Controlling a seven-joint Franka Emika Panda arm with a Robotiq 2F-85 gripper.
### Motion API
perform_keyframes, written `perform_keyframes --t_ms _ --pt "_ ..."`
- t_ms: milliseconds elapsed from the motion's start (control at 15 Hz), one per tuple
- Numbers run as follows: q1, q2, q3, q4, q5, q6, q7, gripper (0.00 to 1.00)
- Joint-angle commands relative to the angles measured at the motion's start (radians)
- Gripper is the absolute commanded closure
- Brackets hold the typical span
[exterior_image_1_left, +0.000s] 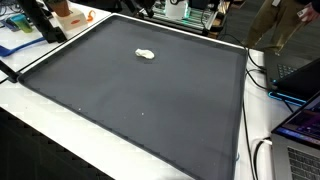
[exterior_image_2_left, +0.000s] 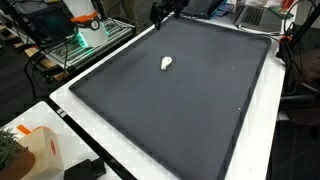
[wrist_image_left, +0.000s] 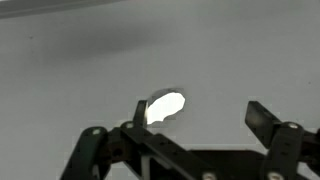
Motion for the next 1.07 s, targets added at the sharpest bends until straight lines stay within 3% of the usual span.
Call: perform_keyframes --t_ms 0,200,533,733,867,933,1000 --pt "0.007 -0.009 -0.008 -0.008 0.001 0.002 -0.001 0.0" --pt "0.013 -0.022 -0.006 -0.04 -0.013 0.043 0.001 0.0" --pt "0.018 -0.18 -0.009 -0.329 -0.073 0.351 0.01 0.0" --pt "0.022 -0.297 0.005 -0.495 -0.012 0.521 0.03 0.0" --pt "0.027 -0.41 0.009 -0.606 0.093 0.607 0.001 0.0" --pt "0.02 -0.257 0.005 -0.459 0.024 0.536 0.009 0.0" --pt "0.023 -0.304 0.007 -0.506 0.048 0.564 0.009 0.0"
